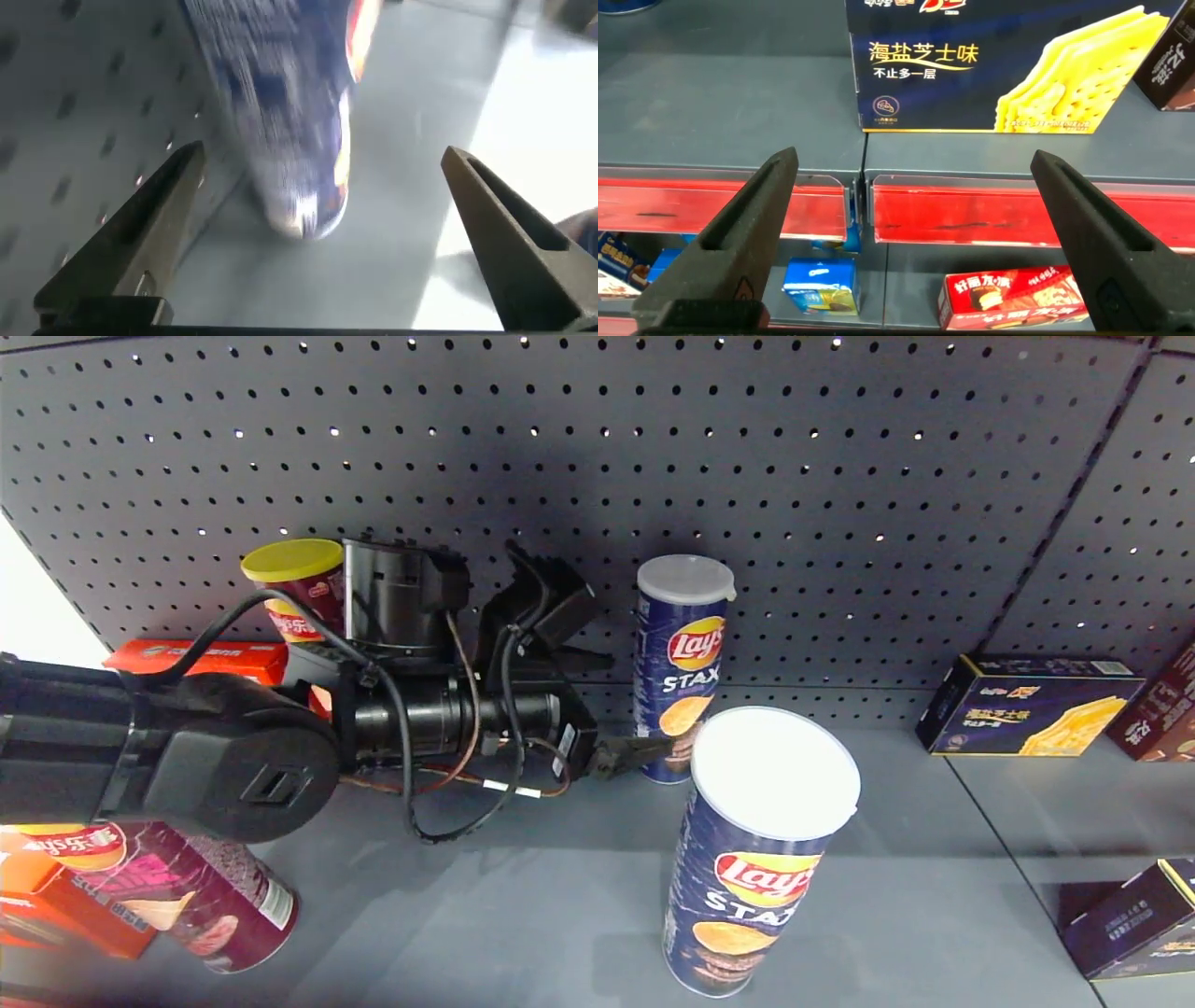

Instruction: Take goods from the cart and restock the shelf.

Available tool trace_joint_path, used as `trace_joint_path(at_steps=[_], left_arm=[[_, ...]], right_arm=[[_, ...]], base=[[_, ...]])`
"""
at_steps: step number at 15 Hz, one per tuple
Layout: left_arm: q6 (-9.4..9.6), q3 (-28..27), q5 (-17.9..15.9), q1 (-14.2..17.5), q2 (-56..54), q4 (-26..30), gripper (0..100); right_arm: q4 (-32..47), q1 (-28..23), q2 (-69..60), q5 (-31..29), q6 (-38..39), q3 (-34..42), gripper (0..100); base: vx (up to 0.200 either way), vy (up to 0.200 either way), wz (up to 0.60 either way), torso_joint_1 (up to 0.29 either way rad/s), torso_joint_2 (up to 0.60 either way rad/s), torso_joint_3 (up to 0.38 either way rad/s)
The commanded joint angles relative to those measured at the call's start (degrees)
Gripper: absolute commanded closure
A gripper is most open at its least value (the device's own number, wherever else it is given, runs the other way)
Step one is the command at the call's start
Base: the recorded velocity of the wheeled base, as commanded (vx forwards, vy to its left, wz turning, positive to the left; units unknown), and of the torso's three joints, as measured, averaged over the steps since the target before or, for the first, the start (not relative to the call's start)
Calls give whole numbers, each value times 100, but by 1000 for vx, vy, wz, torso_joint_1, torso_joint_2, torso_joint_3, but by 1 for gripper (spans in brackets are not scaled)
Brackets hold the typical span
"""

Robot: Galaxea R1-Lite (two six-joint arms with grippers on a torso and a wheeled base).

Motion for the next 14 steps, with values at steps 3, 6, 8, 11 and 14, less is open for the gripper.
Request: trace_joint_path(at_steps=[3, 6, 8, 11, 14], left_arm=[[8, 223, 680, -11, -236, -157, 0], [-1, 161, 1234, -11, -87, -192, 0], [8, 3, 1331, -11, 54, -183, 0], [-1, -304, 1594, -3, 291, -183, 0], [-1, -375, 1656, -3, 397, -166, 0]], right_arm=[[0, 4, -2, 2, 0, 0, 0], [0, 4, -2, 2, 0, 0, 0], [0, 4, -2, 2, 0, 0, 0], [0, 4, -2, 2, 0, 0, 0], [0, 4, -2, 2, 0, 0, 0]], base=[[0, 0, 0, 0, 0, 0], [0, 0, 0, 0, 0, 0], [0, 0, 0, 0, 0, 0], [0, 0, 0, 0, 0, 0], [0, 0, 0, 0, 0, 0]])
